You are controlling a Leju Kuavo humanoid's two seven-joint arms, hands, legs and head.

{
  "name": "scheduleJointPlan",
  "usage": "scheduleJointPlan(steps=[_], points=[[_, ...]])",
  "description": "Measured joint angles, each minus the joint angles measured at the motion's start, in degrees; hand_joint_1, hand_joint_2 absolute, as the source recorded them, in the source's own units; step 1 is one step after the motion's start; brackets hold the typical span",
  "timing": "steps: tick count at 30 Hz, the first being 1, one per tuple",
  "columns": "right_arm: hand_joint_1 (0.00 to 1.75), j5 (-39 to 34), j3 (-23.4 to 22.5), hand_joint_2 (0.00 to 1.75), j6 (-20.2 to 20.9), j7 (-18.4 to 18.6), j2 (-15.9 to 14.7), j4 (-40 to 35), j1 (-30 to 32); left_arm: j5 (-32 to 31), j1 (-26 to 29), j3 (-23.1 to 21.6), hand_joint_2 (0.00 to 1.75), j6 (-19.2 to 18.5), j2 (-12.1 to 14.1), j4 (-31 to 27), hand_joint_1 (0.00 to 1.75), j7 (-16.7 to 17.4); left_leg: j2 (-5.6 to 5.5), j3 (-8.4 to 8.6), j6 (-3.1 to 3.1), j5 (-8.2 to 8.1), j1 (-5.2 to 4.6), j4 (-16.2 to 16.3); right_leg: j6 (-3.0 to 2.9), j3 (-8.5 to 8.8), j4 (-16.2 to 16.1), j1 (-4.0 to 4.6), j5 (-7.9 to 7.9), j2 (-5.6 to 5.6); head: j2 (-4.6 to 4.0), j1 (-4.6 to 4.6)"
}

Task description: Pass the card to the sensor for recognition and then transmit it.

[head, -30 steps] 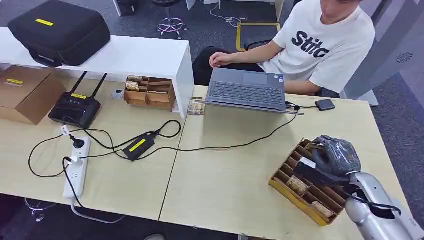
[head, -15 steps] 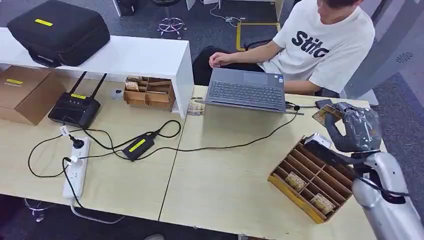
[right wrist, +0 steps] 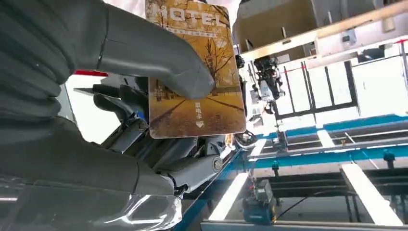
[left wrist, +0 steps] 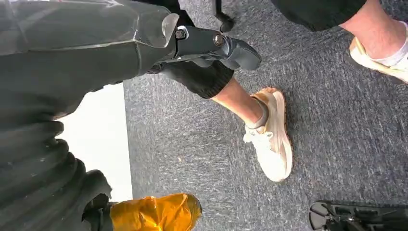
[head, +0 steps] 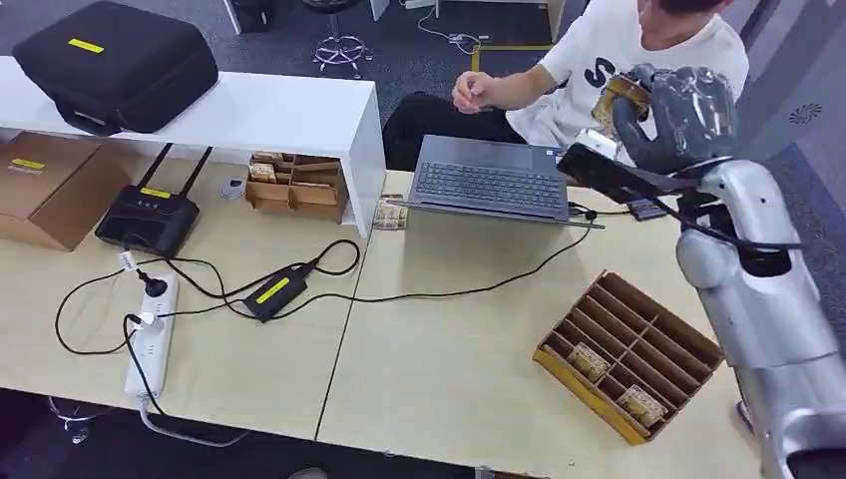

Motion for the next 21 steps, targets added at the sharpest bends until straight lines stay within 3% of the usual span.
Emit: scheduleJointPlan(steps=[8, 14, 21], points=[[1.75, 2.84, 9.56, 1.75, 1.4, 4.98, 11.11, 17.73, -13.03, -1.42, -0.41, -0.61, 1.75, -0.59, 0.04, 0.0, 0.0, 0.15, -0.04, 0.0, -0.06, 0.04, 0.03, 0.0, -0.01, -0.04, 0.03, 0.02, -0.01, -0.02, 0.0, 0.0], [1.75, 3.54, 12.19, 1.75, 1.53, 5.63, 15.22, 24.27, -15.84, -1.83, -0.8, -1.07, 1.75, -0.68, 0.02, 0.0, 0.0, 0.2, -0.08, -0.02, -0.06, 0.04, 0.01, 0.0, -0.01, -0.03, 0.0, 0.01, 0.0, -0.06, 0.0, 0.0], [1.75, 4.54, 14.16, 1.75, 1.27, 5.42, 17.28, 29.48, -16.19, -2.21, -1.09, -1.55, 1.75, -0.87, -0.07, 0.0, 0.0, 0.33, -0.11, -0.01, -0.06, 0.04, 0.01, 0.02, -0.01, -0.03, -0.02, 0.0, 0.0, -0.06, 0.0, 0.02]])
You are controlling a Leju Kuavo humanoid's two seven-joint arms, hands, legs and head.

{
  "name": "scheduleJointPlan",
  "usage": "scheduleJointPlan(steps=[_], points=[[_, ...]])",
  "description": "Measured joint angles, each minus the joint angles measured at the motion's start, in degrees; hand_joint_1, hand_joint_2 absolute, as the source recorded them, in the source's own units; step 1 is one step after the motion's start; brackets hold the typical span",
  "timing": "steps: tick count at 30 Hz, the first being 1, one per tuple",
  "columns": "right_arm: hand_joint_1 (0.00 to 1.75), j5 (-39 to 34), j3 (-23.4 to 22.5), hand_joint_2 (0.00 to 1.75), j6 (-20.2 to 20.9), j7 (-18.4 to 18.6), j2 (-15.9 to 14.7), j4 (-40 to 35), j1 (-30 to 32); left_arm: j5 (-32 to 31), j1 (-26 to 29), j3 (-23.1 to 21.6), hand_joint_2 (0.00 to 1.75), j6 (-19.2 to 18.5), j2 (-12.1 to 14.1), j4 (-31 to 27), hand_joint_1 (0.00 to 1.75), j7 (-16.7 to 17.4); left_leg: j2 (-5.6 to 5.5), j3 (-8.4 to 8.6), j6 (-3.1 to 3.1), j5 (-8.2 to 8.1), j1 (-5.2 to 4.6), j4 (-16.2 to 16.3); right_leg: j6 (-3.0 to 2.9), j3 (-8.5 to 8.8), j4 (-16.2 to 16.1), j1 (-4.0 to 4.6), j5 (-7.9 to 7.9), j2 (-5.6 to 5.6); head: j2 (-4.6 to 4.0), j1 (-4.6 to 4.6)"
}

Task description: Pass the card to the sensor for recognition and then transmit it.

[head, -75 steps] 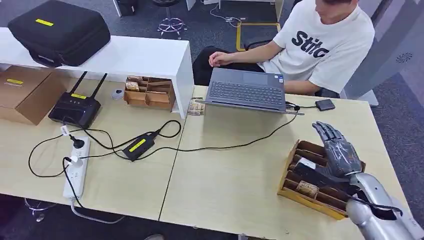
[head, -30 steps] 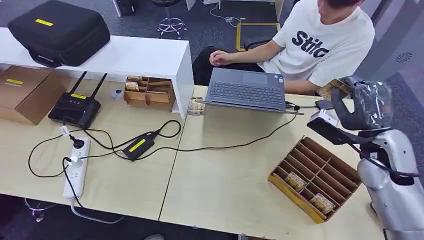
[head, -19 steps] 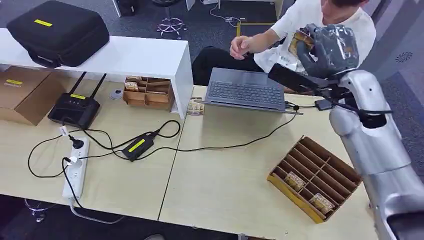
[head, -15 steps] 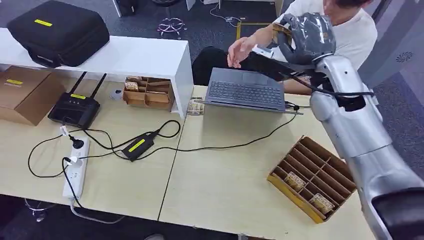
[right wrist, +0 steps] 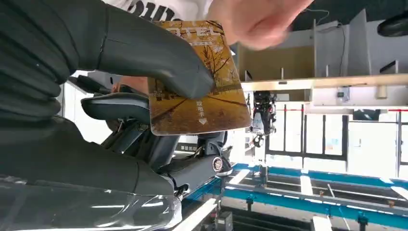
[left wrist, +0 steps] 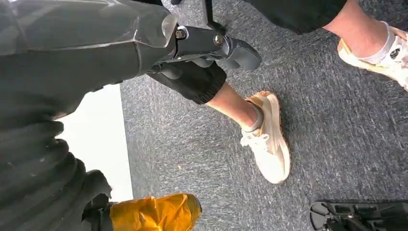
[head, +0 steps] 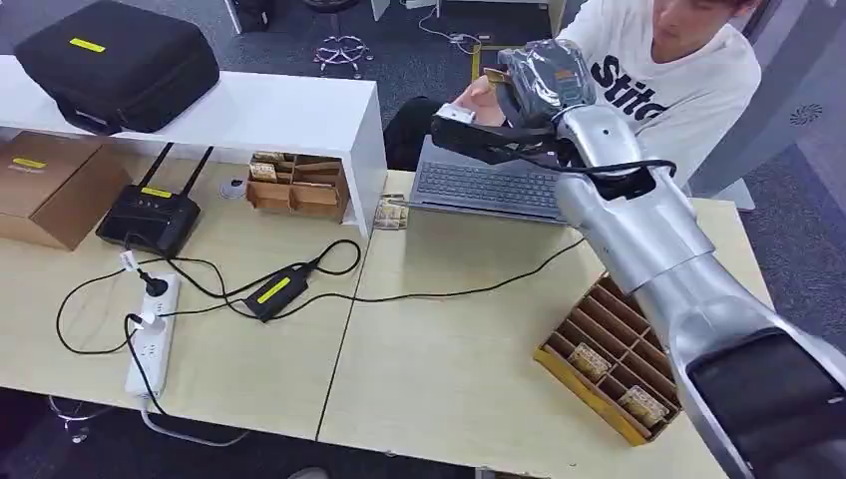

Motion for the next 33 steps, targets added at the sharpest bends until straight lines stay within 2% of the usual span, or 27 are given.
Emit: scheduleJointPlan(steps=[5, 6, 7, 8, 9, 10, 19, 23, 28, 33], points=[[1.69, 0.7, 1.03, 1.75, -0.22, -0.57, 0.17, 2.49, 0.06, -0.09, -0.01, -0.11, 1.75, -0.09, -0.02, 0.0, 0.0, 0.0, 0.01, 0.0, 0.0, 0.0, 0.0, 0.0, 0.0, -0.01, 0.01, 0.0, 0.0, 0.02, 0.0, -0.02], [1.66, 0.7, 1.18, 1.75, -0.3, -0.68, 0.17, 2.86, 0.07, -0.09, -0.02, -0.17, 1.75, -0.11, -0.02, 0.0, 0.0, 0.0, 0.01, 0.0, 0.0, 0.0, 0.0, 0.0, 0.0, -0.01, 0.01, 0.0, 0.0, 0.02, 0.0, -0.02], [1.55, 0.74, 1.33, 1.75, -0.39, -0.94, 0.17, 3.19, 0.11, -0.11, -0.01, -0.35, 1.75, -0.11, -0.02, 0.0, 0.0, 0.02, 0.02, 0.0, 0.0, 0.0, 0.0, 0.0, 0.0, -0.01, 0.01, 0.0, 0.0, 0.02, 0.0, -0.02], [1.34, 0.76, 1.46, 1.75, -0.48, -1.09, 0.2, 3.49, 0.16, -0.15, -0.02, -0.48, 1.75, -0.13, -0.02, 0.0, 0.0, 0.07, 0.01, 0.0, 0.0, 0.0, 0.0, 0.0, 0.0, -0.01, 0.01, 0.0, 0.0, 0.02, 0.0, -0.02], [0.07, 0.76, 1.61, 1.75, -0.5, -1.18, 0.24, 3.78, 0.22, -0.15, -0.02, -0.57, 1.75, -0.13, -0.02, 0.0, 0.0, 0.09, 0.01, 0.0, 0.0, 0.0, 0.0, 0.0, 0.0, -0.01, 0.01, 0.0, 0.0, 0.01, 0.0, -0.02], [0.0, 0.9, 1.79, 1.75, -0.5, -1.46, 0.33, 4.04, 0.3, -0.15, -0.01, -0.74, 1.75, -0.15, -0.02, 0.0, 0.0, 0.11, 0.01, 0.0, 0.0, 0.0, 0.01, 0.0, 0.0, -0.01, 0.01, 0.01, 0.0, 0.01, 0.0, -0.02], [0.0, 1.09, 3.32, 1.75, 0.2, -2.82, 1.16, 4.89, 0.88, 0.04, 0.04, -0.9, 1.75, -0.11, -0.02, 0.0, 0.0, 0.15, 0.0, 0.0, 0.0, 0.0, 0.01, 0.0, 0.0, -0.02, 0.02, 0.01, 0.0, 0.01, 0.0, -0.02], [0.0, -2.46, 3.61, 1.75, 0.39, -5.84, 0.72, 3.75, 1.6, 0.52, 0.13, -0.9, 1.75, -0.04, 0.0, 0.0, 0.0, -0.04, 0.02, 0.02, 0.0, 0.0, 0.0, 0.0, 0.0, -0.03, 0.0, 0.0, 0.0, 0.03, 0.0, -0.02], [0.0, -15.05, 0.83, 1.75, 2.73, -10.82, -3.35, -0.92, 4.36, 1.62, 0.4, -0.9, 1.75, 0.04, 0.02, 0.0, 0.0, -0.7, -0.11, 0.01, 0.01, 0.0, 0.0, 0.03, 0.0, 0.0, -0.09, 0.0, 0.0, -0.12, 0.0, -0.02], [0.0, -28.69, -7.37, 1.75, 4.7, -15.15, -10.13, -3.17, 7.75, 2.45, 1.21, -0.9, 1.75, 0.09, 0.11, 0.0, 0.0, -1.16, -0.25, -0.02, 0.05, -0.04, -0.02, 0.05, 0.05, 0.08, -0.18, -0.01, 0.02, -0.24, 0.0, -0.02]])
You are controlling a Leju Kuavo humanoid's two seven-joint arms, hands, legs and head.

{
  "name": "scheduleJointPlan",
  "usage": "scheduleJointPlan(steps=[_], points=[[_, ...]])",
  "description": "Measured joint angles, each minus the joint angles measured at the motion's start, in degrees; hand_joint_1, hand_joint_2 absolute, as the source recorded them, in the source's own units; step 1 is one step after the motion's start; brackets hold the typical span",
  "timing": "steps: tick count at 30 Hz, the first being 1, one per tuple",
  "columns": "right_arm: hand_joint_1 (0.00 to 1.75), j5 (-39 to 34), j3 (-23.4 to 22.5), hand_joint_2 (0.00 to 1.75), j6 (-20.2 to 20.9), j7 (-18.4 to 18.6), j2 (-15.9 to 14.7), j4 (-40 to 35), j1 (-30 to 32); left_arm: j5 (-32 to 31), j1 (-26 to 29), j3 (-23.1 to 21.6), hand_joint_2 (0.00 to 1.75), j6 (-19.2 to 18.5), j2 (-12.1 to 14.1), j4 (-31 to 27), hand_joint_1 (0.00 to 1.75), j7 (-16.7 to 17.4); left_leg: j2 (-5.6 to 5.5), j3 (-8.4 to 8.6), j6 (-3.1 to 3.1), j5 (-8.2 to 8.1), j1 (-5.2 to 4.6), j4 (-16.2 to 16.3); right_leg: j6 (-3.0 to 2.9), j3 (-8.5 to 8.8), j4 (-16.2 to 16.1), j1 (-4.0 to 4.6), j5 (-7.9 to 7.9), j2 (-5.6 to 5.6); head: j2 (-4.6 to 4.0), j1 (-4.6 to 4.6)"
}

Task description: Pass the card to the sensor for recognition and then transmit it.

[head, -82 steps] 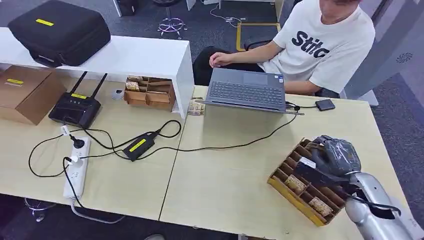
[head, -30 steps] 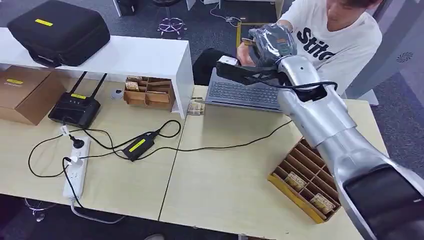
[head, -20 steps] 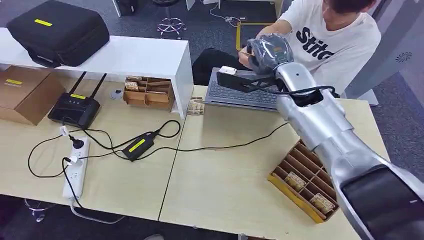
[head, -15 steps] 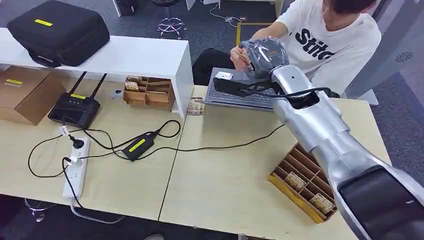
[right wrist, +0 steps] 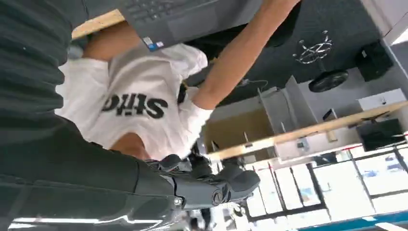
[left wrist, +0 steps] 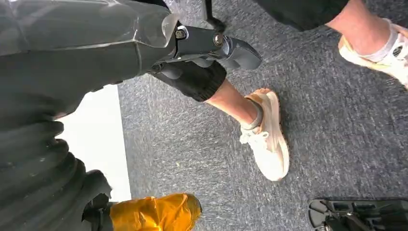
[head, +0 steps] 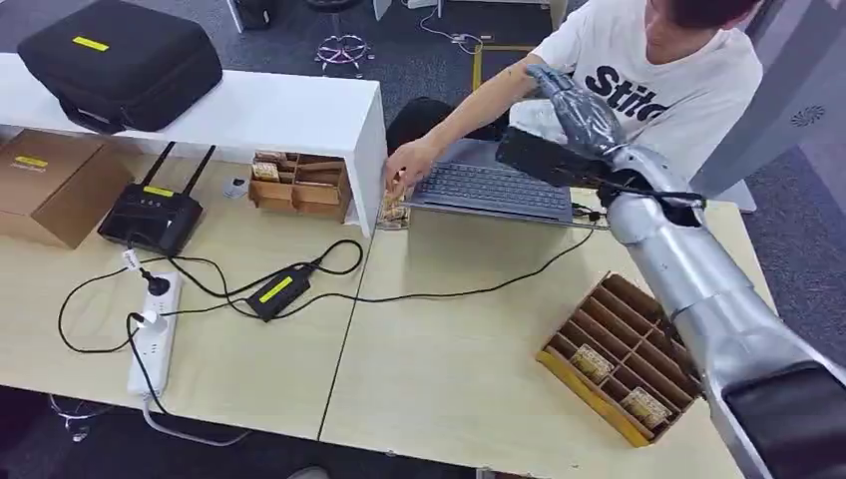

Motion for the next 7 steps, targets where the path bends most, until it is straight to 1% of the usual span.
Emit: scheduleJointPlan(steps=[1, 4, 5, 7], points=[[0.0, -2.27, -1.58, 1.75, 0.84, -0.84, -0.89, 0.0, 0.54, 0.09, 0.11, 0.0, 1.75, 0.0, 0.06, 0.0, 0.0, 0.0, 0.0, -0.01, 0.01, -0.01, 0.0, 0.01, 0.02, 0.01, -0.02, 0.0, 0.01, 0.0, 0.0, 0.0], [0.0, -11.92, -8.27, 1.75, 5.12, -4.35, -4.31, 1.1, 2.59, 0.48, 0.37, 0.04, 1.75, 0.0, 0.28, 0.0, 0.0, -0.02, 0.0, -0.02, 0.07, -0.05, -0.01, 0.03, 0.03, 0.0, -0.06, -0.01, 0.02, 0.0, 0.0, 0.0], [0.0, -15.82, -11.06, 1.75, 6.83, -5.41, -5.48, 2.03, 3.22, 0.61, 0.42, 0.04, 1.75, 0.0, 0.39, 0.0, 0.0, -0.02, 0.0, -0.02, 0.09, -0.06, -0.01, 0.04, 0.03, 0.01, -0.06, -0.01, 0.02, 0.0, 0.0, -0.02], [0.0, -20.94, -15.87, 1.75, 8.81, -6.95, -7.12, 3.46, 4.57, 0.87, 0.41, 0.07, 1.75, 0.02, 0.46, 0.0, 0.0, -0.04, -0.01, -0.02, 0.09, -0.06, -0.01, 0.04, 0.03, -0.01, -0.06, -0.01, 0.01, 0.0, 0.0, -0.02]])
